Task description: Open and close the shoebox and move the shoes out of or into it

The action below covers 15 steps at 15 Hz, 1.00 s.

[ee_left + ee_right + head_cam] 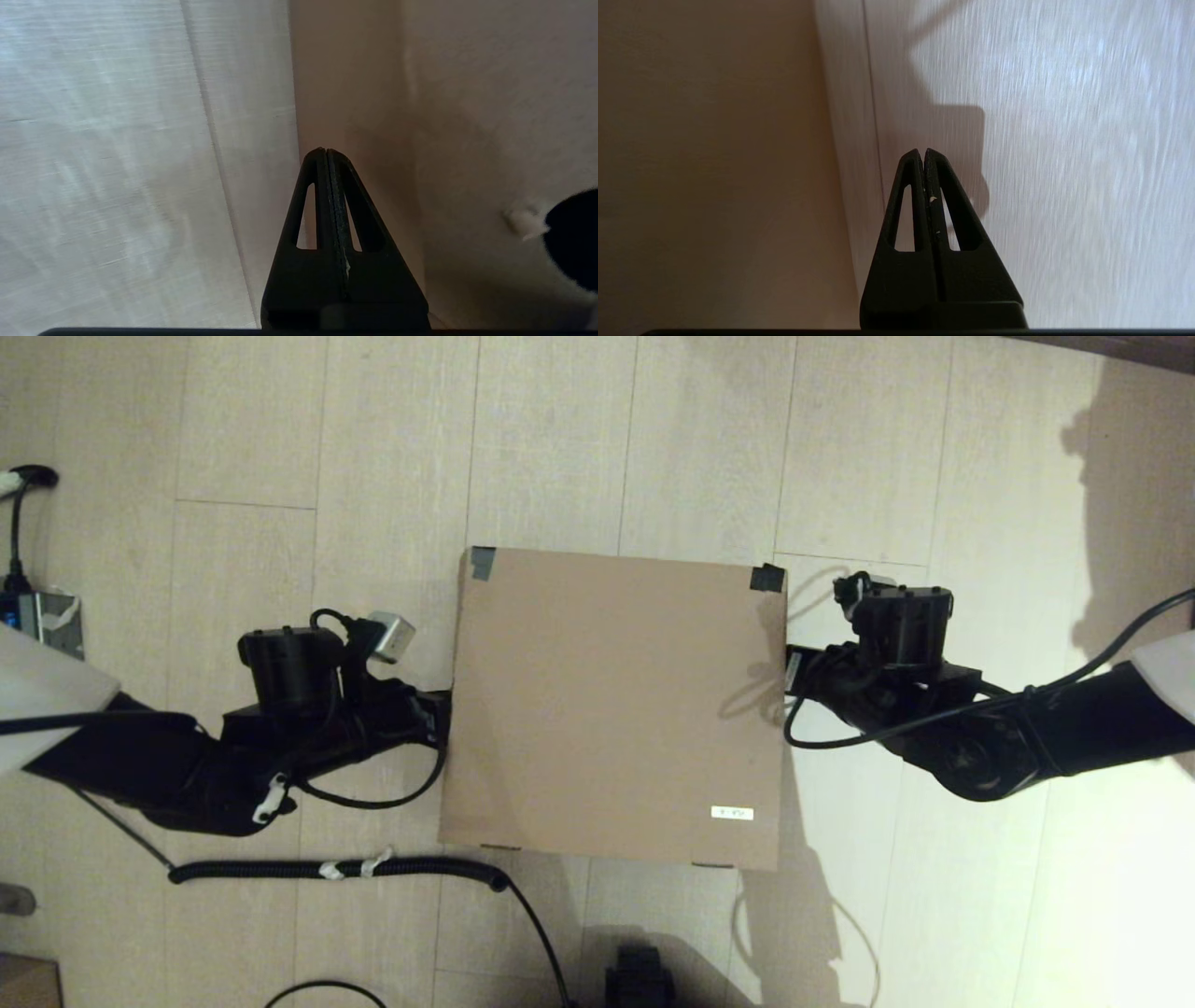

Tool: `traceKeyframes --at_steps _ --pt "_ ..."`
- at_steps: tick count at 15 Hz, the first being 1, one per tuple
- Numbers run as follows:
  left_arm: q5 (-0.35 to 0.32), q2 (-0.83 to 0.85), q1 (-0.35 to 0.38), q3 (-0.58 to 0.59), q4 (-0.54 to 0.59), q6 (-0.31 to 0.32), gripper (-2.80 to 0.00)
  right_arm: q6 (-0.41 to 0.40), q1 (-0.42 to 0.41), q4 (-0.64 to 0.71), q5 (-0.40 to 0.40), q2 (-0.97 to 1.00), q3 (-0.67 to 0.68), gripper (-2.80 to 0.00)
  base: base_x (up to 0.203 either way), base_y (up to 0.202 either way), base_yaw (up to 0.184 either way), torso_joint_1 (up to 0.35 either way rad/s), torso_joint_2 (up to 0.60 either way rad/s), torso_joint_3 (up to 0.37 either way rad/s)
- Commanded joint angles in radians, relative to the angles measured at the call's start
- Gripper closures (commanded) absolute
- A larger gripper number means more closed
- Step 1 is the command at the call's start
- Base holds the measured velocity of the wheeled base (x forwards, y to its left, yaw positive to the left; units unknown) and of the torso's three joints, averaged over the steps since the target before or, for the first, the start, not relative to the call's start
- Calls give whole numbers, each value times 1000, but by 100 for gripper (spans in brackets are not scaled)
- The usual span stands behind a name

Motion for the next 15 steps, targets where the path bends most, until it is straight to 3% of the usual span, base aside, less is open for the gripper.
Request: traceKeyframes --at_steps 1,7,11,15 --pt "10 8 -34 -7 -8 -2 0 -1 -14 4 2 28 -44 0 0 0 0 0 0 0" --pt "50 96 -66 -131 -10 -4 0 -81 -102 0 -66 -50 52 0 0 0 0 0 0 0" --pt "85 159 -103 -245 -2 -5 0 -86 -145 -3 -68 -142 138 0 0 0 0 0 0 0" --pt "129 118 -92 -190 13 0 0 -92 -215 -1 -65 -183 153 0 0 0 0 0 0 0"
